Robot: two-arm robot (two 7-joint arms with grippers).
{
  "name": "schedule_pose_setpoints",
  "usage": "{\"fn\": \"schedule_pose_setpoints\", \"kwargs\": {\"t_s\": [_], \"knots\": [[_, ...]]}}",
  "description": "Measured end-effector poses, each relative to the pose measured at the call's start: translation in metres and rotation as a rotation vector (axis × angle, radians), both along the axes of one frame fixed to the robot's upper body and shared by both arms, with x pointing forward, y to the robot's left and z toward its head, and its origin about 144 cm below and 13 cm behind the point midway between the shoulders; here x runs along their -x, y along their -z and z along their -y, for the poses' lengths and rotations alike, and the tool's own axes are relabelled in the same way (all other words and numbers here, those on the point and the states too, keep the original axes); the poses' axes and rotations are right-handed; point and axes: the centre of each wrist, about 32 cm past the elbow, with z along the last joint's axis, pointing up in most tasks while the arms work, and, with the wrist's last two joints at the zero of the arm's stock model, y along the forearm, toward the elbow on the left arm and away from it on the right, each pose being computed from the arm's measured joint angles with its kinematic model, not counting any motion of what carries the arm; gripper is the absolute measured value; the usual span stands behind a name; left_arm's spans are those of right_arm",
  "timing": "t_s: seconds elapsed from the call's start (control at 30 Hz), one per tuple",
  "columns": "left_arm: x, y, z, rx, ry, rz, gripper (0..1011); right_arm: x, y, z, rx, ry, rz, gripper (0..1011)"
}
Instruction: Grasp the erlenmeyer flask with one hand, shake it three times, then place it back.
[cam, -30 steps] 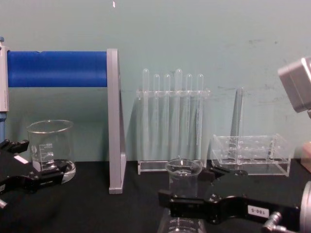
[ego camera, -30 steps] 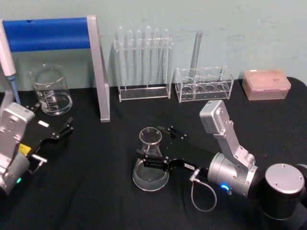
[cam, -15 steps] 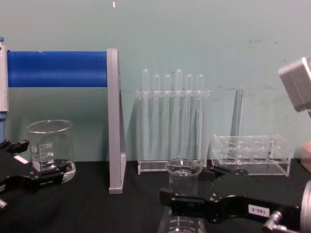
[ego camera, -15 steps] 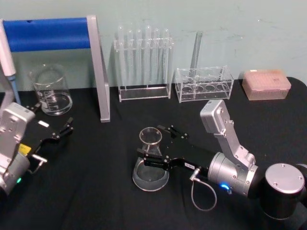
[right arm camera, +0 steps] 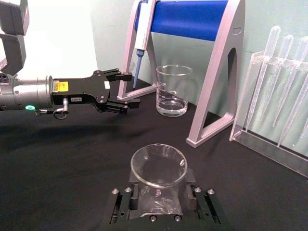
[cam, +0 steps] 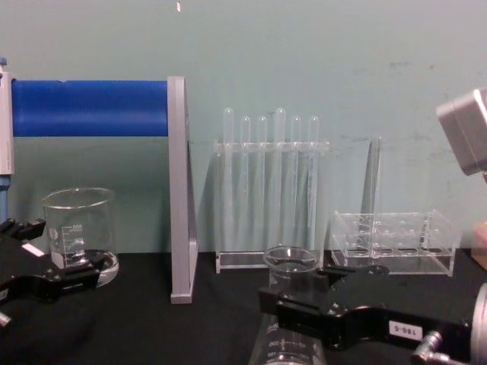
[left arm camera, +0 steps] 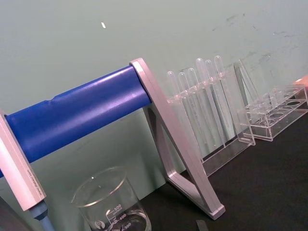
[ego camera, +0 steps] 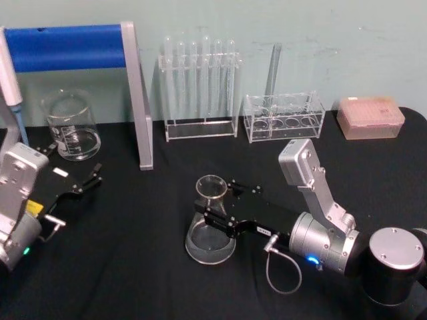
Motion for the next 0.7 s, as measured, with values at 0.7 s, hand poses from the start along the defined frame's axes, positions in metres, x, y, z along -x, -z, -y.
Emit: {"fn": "schedule_pose_setpoints", "kwargs": {"t_s": [0.7], "knots": [[0.000,0.000,0.000,0.000,0.000,0.000,1001,0.002,-0.017,0.004,-0.017,0.029,0.043,456]]}}
